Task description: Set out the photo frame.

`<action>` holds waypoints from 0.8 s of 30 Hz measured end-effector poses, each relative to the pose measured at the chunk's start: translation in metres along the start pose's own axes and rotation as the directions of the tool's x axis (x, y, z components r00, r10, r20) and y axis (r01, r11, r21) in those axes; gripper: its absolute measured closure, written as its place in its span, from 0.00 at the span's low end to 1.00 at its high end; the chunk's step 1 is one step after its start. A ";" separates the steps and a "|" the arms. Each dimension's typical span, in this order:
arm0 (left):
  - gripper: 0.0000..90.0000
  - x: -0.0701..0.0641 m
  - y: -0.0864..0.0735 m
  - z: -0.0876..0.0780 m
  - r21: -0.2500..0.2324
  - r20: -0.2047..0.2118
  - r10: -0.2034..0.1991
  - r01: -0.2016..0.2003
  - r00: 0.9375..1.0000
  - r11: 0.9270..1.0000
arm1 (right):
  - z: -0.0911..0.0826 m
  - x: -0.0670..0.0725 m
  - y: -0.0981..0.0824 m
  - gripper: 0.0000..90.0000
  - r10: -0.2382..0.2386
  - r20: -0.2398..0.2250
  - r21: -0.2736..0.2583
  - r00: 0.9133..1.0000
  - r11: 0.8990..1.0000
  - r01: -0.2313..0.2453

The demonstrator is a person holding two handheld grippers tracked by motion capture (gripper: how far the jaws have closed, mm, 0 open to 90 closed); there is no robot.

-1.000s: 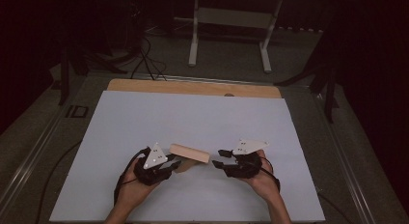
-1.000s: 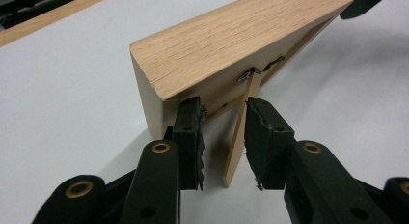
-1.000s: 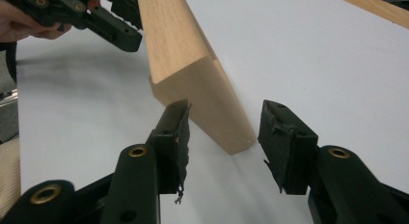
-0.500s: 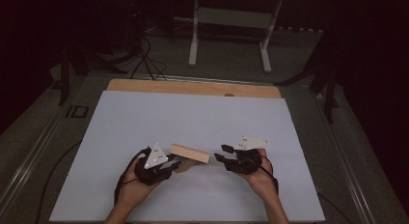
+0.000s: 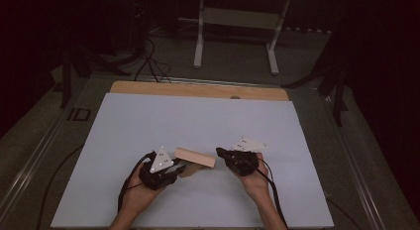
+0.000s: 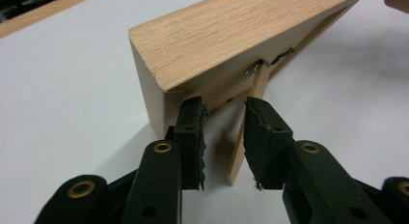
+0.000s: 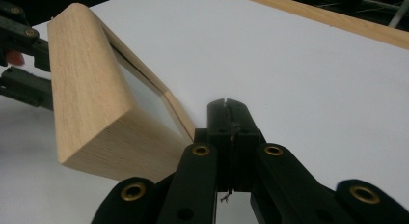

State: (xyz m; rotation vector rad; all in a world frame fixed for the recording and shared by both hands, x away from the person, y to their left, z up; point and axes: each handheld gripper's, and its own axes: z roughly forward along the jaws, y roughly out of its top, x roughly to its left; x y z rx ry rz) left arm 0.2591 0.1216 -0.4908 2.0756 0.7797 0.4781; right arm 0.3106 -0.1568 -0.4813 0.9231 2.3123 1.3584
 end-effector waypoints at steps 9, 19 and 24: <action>0.76 -0.001 0.000 0.005 0.020 0.008 0.006 -0.006 1.000 1.000 | 0.013 0.006 -0.002 0.99 0.024 -0.022 0.009 0.999 1.000 -0.024; 0.96 -0.002 0.005 0.009 0.024 -0.036 -0.016 0.017 0.999 1.000 | 0.012 0.007 -0.003 0.99 0.016 -0.025 0.011 1.000 1.000 -0.016; 1.00 -0.002 0.008 0.014 0.036 -0.043 -0.017 0.018 0.999 0.999 | 0.010 0.009 -0.004 0.99 0.008 -0.029 0.016 1.000 1.000 -0.007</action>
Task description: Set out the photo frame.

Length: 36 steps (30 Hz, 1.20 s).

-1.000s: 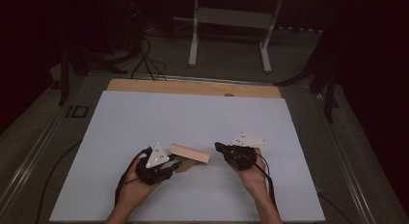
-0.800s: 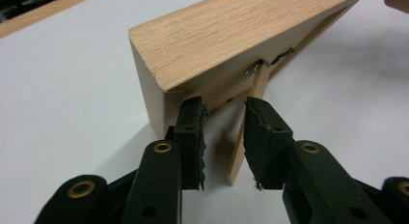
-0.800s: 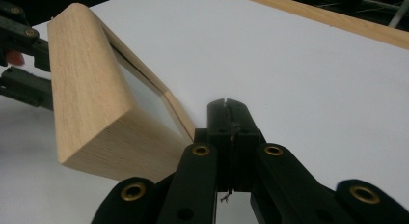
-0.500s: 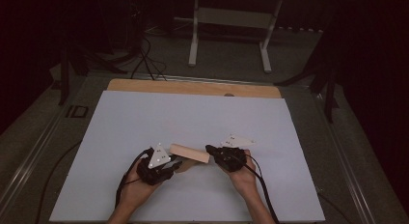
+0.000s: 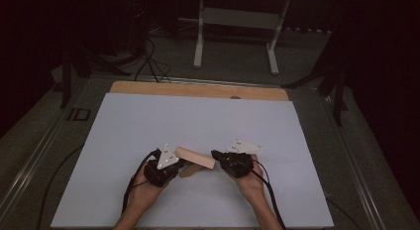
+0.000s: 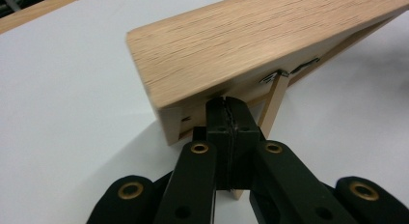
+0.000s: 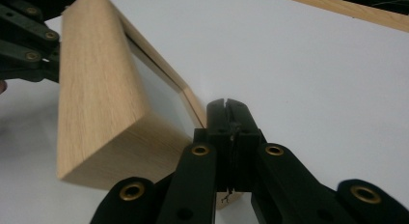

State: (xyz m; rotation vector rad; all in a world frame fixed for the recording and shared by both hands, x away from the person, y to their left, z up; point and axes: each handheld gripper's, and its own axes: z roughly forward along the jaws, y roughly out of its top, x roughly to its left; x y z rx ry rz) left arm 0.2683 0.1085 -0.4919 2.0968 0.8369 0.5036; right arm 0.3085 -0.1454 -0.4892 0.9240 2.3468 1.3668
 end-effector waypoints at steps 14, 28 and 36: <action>1.00 -0.005 0.006 0.004 -0.018 0.013 -0.020 0.020 1.000 1.000 | -0.002 0.004 -0.001 1.00 -0.010 -0.013 0.004 1.000 1.000 0.011; 1.00 -0.013 0.011 0.004 -0.028 0.025 0.004 -0.004 1.000 1.000 | -0.003 0.008 -0.002 1.00 -0.027 -0.020 0.008 0.999 1.000 0.027; 1.00 -0.012 0.011 0.006 -0.029 0.028 -0.004 0.005 1.000 1.000 | -0.004 0.012 -0.002 1.00 -0.040 -0.019 0.011 0.999 0.999 0.040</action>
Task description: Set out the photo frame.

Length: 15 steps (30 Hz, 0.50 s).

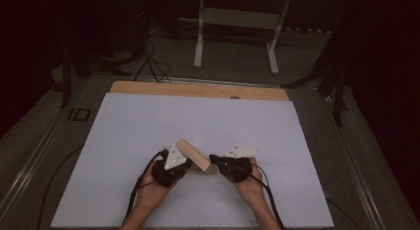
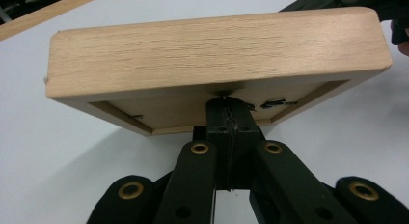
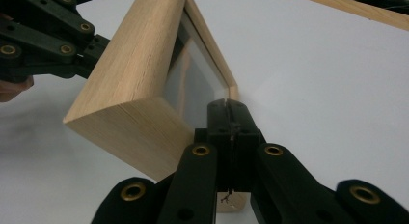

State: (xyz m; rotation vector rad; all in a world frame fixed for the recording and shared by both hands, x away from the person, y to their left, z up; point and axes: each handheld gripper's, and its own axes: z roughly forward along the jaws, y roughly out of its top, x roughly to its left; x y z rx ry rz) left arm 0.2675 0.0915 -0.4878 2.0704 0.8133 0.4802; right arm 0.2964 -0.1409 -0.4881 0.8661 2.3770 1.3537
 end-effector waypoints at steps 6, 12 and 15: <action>1.00 -0.001 0.000 0.001 -0.002 -0.003 0.003 -0.003 1.000 1.000 | 0.000 0.001 0.000 1.00 -0.003 -0.006 0.001 1.000 1.000 0.003; 1.00 -0.004 0.000 0.003 0.005 0.004 0.015 -0.015 1.000 1.000 | 0.000 0.002 0.000 1.00 -0.007 -0.004 0.002 1.000 1.000 0.007; 1.00 -0.005 0.000 0.004 0.006 0.003 0.014 -0.015 1.000 1.000 | -0.001 0.003 0.000 1.00 -0.010 -0.006 0.002 1.000 1.000 0.010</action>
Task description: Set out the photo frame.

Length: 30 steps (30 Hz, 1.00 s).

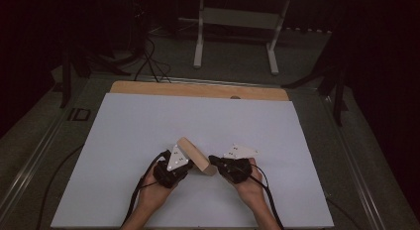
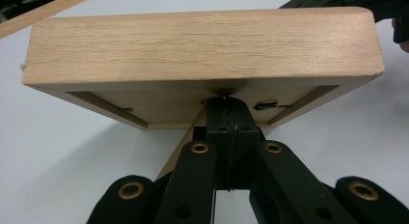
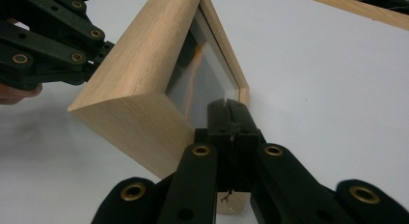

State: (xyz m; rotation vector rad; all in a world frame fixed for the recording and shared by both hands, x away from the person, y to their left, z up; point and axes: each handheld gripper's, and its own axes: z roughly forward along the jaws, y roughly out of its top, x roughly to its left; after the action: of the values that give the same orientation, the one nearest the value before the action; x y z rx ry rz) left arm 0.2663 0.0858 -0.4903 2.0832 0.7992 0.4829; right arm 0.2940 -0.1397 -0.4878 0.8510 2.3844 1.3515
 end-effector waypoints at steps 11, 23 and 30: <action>1.00 -0.001 0.000 0.005 0.015 0.004 0.015 -0.015 1.000 1.000 | 0.000 0.003 0.000 1.00 -0.007 -0.005 0.005 1.000 1.000 0.007; 1.00 0.004 0.000 0.008 0.013 0.000 0.006 -0.006 1.000 1.000 | 0.000 0.009 0.001 1.00 -0.032 -0.032 0.012 0.999 0.999 0.033; 1.00 0.007 0.000 0.010 0.004 0.013 -0.010 0.010 1.000 1.000 | 0.002 0.013 0.002 1.00 -0.046 -0.048 0.013 0.998 0.999 0.047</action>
State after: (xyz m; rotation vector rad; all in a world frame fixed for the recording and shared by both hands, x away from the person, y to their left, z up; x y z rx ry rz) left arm 0.2774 0.0848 -0.4958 2.0834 0.8033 0.4621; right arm 0.2854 -0.1303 -0.4867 0.7708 2.4365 1.3531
